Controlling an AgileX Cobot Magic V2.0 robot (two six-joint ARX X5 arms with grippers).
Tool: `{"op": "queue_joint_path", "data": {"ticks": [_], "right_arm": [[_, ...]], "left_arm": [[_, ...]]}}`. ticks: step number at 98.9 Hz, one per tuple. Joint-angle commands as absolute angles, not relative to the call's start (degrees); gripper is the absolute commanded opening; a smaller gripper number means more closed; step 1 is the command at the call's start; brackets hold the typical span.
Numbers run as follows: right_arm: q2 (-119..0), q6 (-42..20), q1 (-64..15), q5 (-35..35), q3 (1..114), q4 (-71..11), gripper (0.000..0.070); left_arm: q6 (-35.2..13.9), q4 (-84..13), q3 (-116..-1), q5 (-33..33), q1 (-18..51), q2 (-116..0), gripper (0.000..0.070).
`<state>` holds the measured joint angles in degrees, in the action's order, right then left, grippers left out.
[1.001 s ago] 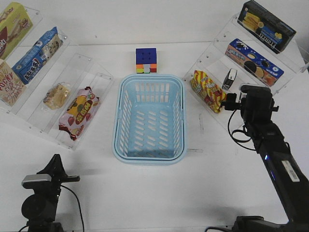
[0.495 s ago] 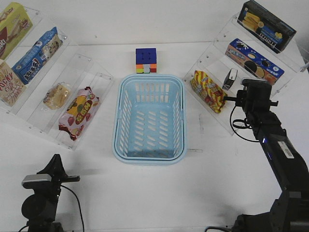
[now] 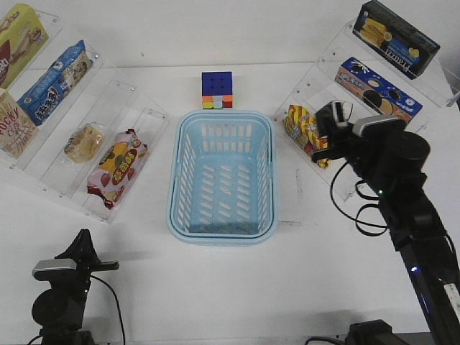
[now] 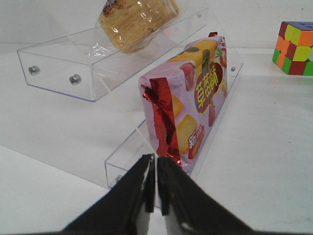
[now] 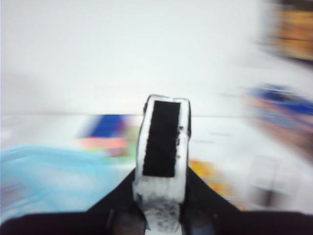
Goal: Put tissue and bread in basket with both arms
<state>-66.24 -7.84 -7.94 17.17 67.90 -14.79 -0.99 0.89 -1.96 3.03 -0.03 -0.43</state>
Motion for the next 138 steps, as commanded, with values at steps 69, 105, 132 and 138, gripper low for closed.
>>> {"op": "queue_joint_path", "data": {"ticks": [69, 105, 132, 138], "right_arm": [[-66.9, -3.6, -25.2, 8.7, 68.7, -14.0, 0.0000], [-45.1, -3.6, -16.5, 4.0, 46.0, -3.9, 0.0000], [-39.1, -9.3, -16.4, 3.0, 33.2, 3.7, 0.0000], [-39.0, -9.2, -16.4, 3.0, 33.2, 3.8, 0.0000]], "left_arm": [[-20.6, 2.3, -0.8, 2.9, 0.0, -0.4, 0.0001], [-25.4, -5.4, -15.9, -0.5, 0.0, -5.4, 0.0001], [2.1, -12.4, -39.4, -0.5, 0.0, -31.9, 0.0015], [7.2, -13.1, -43.3, -0.5, 0.0, -37.2, 0.0137]]}}
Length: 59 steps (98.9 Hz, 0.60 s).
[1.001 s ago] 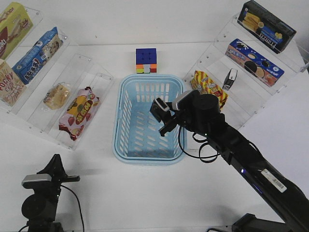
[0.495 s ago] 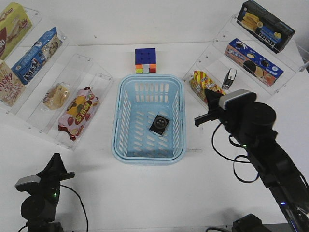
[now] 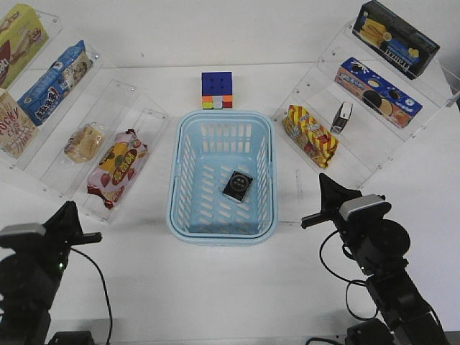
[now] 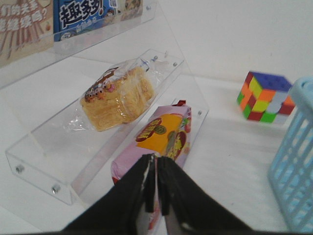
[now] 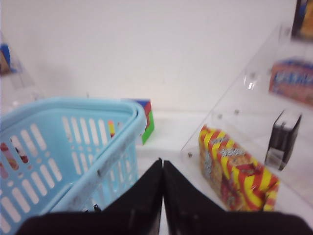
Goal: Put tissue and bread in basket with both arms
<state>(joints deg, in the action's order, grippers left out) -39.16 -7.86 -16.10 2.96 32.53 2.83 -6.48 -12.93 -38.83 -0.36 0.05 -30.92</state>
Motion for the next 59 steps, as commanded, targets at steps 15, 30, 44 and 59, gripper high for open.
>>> {"op": "queue_joint_path", "data": {"ticks": [15, 30, 44, 59], "right_arm": [[-39.0, -9.2, -16.4, 3.0, 33.2, 3.9, 0.0000], [-39.0, -9.5, -16.4, 3.2, 33.2, 3.8, 0.0000], [-39.0, -10.4, -16.4, 3.2, 33.2, 3.9, 0.0000], [-39.0, -10.5, -16.4, 3.2, 33.2, 3.9, 0.0000]], "left_arm": [[14.4, -13.8, -52.2, -0.4, 0.0, -49.9, 0.0596], [20.2, -14.2, -58.9, 1.2, 0.0, -60.4, 0.0611], [24.7, -13.8, -63.5, 5.3, 0.8, -68.5, 0.0611], [26.5, -13.6, -67.2, 6.5, 0.8, -75.3, 0.0611]]}}
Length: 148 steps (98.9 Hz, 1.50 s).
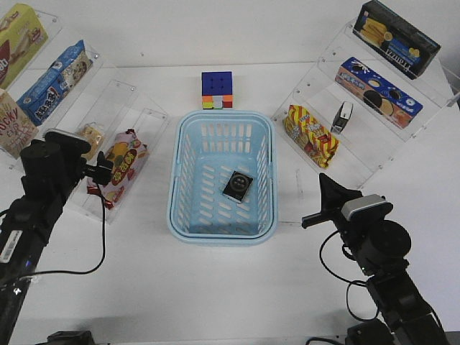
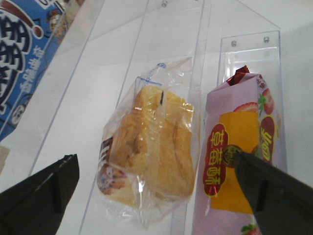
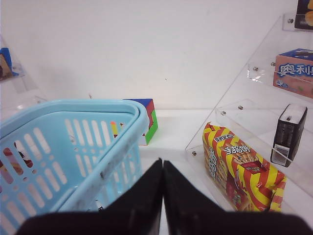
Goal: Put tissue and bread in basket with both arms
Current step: 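Grasp the bagged bread roll with the left gripper and lift it, then lower the bread into the basket and open the left gripper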
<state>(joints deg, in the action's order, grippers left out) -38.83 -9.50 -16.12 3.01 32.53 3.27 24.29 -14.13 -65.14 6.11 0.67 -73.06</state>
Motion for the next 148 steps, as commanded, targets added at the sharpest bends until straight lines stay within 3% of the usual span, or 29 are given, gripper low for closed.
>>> {"op": "queue_joint_path", "data": {"ticks": [1, 19, 29, 37, 48, 55, 73, 84, 91, 104, 113, 136, 141, 148], "right_arm": [[-39.0, -10.5, -16.4, 3.2, 33.2, 3.9, 0.0000], [-39.0, -10.6, -16.4, 3.1, 33.2, 3.9, 0.0000], [-39.0, -10.6, -16.4, 3.0, 33.2, 3.9, 0.0000], [-39.0, -10.6, -16.4, 3.0, 33.2, 3.9, 0.0000], [-39.0, -10.6, -16.4, 3.0, 33.2, 3.9, 0.0000], [-39.0, -10.6, -16.4, 3.0, 33.2, 3.9, 0.0000], [-39.0, -10.5, -16.4, 2.9, 33.2, 3.9, 0.0000], [-39.0, -10.5, -16.4, 2.9, 33.2, 3.9, 0.0000], [-39.0, -10.5, -16.4, 2.9, 33.2, 3.9, 0.0000], [-39.0, -10.5, -16.4, 2.9, 33.2, 3.9, 0.0000], [-39.0, -10.5, -16.4, 2.9, 33.2, 3.9, 0.0000], [-39.0, -10.5, -16.4, 2.9, 33.2, 3.9, 0.0000], [-39.0, -10.5, -16.4, 2.9, 33.2, 3.9, 0.0000], [-39.0, -10.5, -16.4, 2.9, 33.2, 3.9, 0.0000]], "left_arm": [[26.5, -13.5, -67.4, 6.5, 0.8, -75.7, 0.0611], [26.6, -9.0, -68.2, 10.5, 0.8, -80.6, 0.0602], [26.6, -9.0, -68.2, 10.8, 0.8, -82.2, 0.0548], [26.5, -9.1, -68.2, 10.8, 0.8, -82.8, 0.0431], [26.5, -8.9, -68.6, 10.8, 0.8, -82.7, 0.0180], [26.3, -9.0, -69.5, 10.8, 1.2, -82.7, 0.0128], [25.8, -12.1, -75.0, 10.7, 2.6, -81.7, 0.0129], [20.6, -16.4, -80.2, 8.9, 5.3, -79.6, 0.0129], [16.0, -19.4, -83.3, 2.4, 7.2, -78.2, 0.0129], [7.5, -21.0, -85.2, -18.1, 10.6, -75.9, 0.0130], [4.8, -21.3, -85.2, -29.6, 14.2, -76.0, 0.0133], [5.6, -22.6, -85.2, -31.1, 24.4, -80.8, 0.0138], [6.1, -22.8, -85.2, -31.1, 26.0, -82.1, 0.0215], [6.9, -23.0, -85.2, -31.1, 27.2, -83.7, 0.0415]]}}
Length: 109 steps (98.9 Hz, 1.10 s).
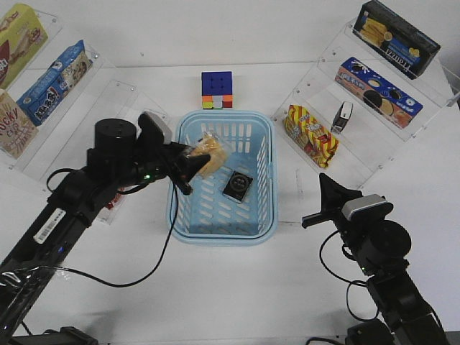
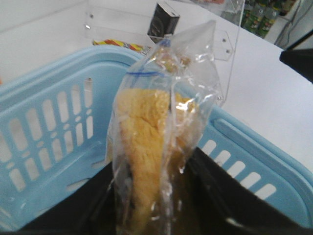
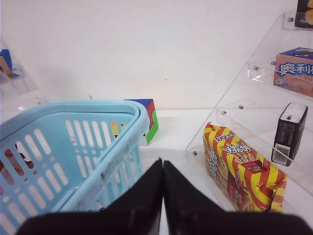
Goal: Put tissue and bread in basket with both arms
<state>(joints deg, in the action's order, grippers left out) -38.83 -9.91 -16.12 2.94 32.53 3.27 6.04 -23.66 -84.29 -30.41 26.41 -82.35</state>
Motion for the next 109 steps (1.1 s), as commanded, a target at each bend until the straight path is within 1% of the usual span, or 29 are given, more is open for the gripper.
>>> {"op": "queue_joint_path", "data": {"ticks": [1, 5, 7, 13, 17, 24, 26, 30, 33, 34, 36, 37, 40, 41, 43, 46, 53, 61, 70, 78, 82, 89, 97, 104, 109], "right_arm": [[-39.0, -10.5, -16.4, 2.9, 33.2, 3.9, 0.0000], [-39.0, -10.5, -16.4, 2.9, 33.2, 3.9, 0.0000], [-39.0, -10.4, -16.4, 2.9, 33.2, 3.9, 0.0000], [-39.0, -10.0, -16.4, 2.6, 33.2, 3.9, 0.0000], [-39.0, -9.3, -16.4, 2.1, 33.2, 3.9, 0.0000], [-38.7, -8.9, -16.4, 0.8, 33.2, 3.7, 0.0000], [-38.5, -8.8, -16.4, 0.3, 33.2, 3.6, 0.0000], [-38.0, -8.4, -16.3, -0.7, 33.2, 3.3, 0.0000], [-37.5, -8.0, -16.2, -1.6, 33.2, 3.0, 0.0000], [-37.3, -7.9, -16.2, -1.9, 33.2, 2.9, 0.0000], [-36.8, -7.8, -16.1, -2.6, 33.2, 2.6, 0.0000], [-36.8, -7.8, -16.0, -2.7, 33.2, 2.5, 0.0000], [-36.2, -7.6, -15.8, -3.5, 33.2, 1.8, 0.0000], [-35.9, -7.5, -15.7, -3.6, 33.2, 1.4, 0.0000], [-35.6, -7.2, -15.6, -3.8, 33.2, 1.0, 0.0000], [-35.0, -6.7, -15.2, -4.2, 33.2, -0.1, 0.0000], [-33.8, -5.9, -14.4, -4.7, 33.2, -2.4, 0.0000], [-33.2, -5.9, -13.7, -4.7, 33.2, -3.9, 0.0000], [-33.0, -6.0, -13.5, -4.6, 33.2, -4.0, 0.0000], [-33.0, -6.0, -13.5, -4.6, 33.2, -3.6, 0.0000], [-33.0, -6.0, -13.5, -4.5, 33.2, -3.4, 0.0000], [-33.0, -6.1, -13.5, -4.5, 33.2, -3.4, 0.0000], [-33.0, -6.0, -13.5, -4.6, 33.2, -3.3, 0.0000], [-33.0, -6.1, -13.5, -4.6, 33.2, -3.1, 0.0000], [-33.0, -6.0, -13.5, -4.6, 33.2, -3.0, 0.0000]], "left_arm": [[7.0, -23.0, -85.2, -31.1, 27.3, -83.8, 0.0438], [7.0, -23.0, -85.2, -31.1, 27.5, -84.2, 0.0498], [7.0, -23.0, -85.2, -31.1, 27.5, -84.3, 0.0506], [7.0, -23.0, -85.3, -31.1, 27.5, -84.2, 0.0501], [6.8, -23.0, -85.3, -31.1, 27.5, -83.6, 0.0481], [6.4, -23.1, -85.6, -30.9, 26.8, -82.3, 0.0470], [6.2, -23.2, -85.7, -30.6, 26.5, -81.7, 0.0456], [5.5, -23.2, -85.8, -29.3, 25.7, -80.2, 0.0402], [5.0, -23.2, -85.8, -27.8, 25.1, -79.0, 0.0337], [4.9, -23.2, -85.8, -27.2, 24.9, -78.5, 0.0309], [4.9, -23.5, -85.8, -25.6, 24.5, -77.4, 0.0231], [4.9, -23.6, -85.8, -25.3, 24.4, -77.1, 0.0213], [4.9, -24.3, -85.8, -23.1, 24.0, -75.6, 0.0099], [5.0, -24.6, -85.8, -21.8, 23.8, -74.8, 0.0041], [5.0, -25.1, -85.8, -20.4, 23.7, -74.1, 0.0000], [5.0, -25.9, -85.8, -17.4, 23.3, -72.6, 0.0009], [5.0, -29.5, -85.8, -9.8, 22.4, -68.9, 0.0000], [4.3, -33.3, -84.9, -6.4, 21.1, -64.9, 0.0001], [2.2, -32.7, -79.9, -3.0, 19.4, -59.7, 0.0001], [0.6, -26.4, -69.4, 2.0, 18.2, -53.1, 0.0001], [-0.1, -22.5, -64.1, 2.9, 17.8, -50.2, 0.0001], [-1.6, -13.1, -52.7, 5.0, 17.3, -44.5, 0.0001], [-1.8, -4.8, -43.3, 6.9, 16.9, -40.0, 0.0001], [-2.6, -1.1, -38.9, 7.4, 16.9, -38.0, 0.0001], [-3.6, -1.0, -37.7, 7.4, 16.9, -37.3, 0.0001]]}}
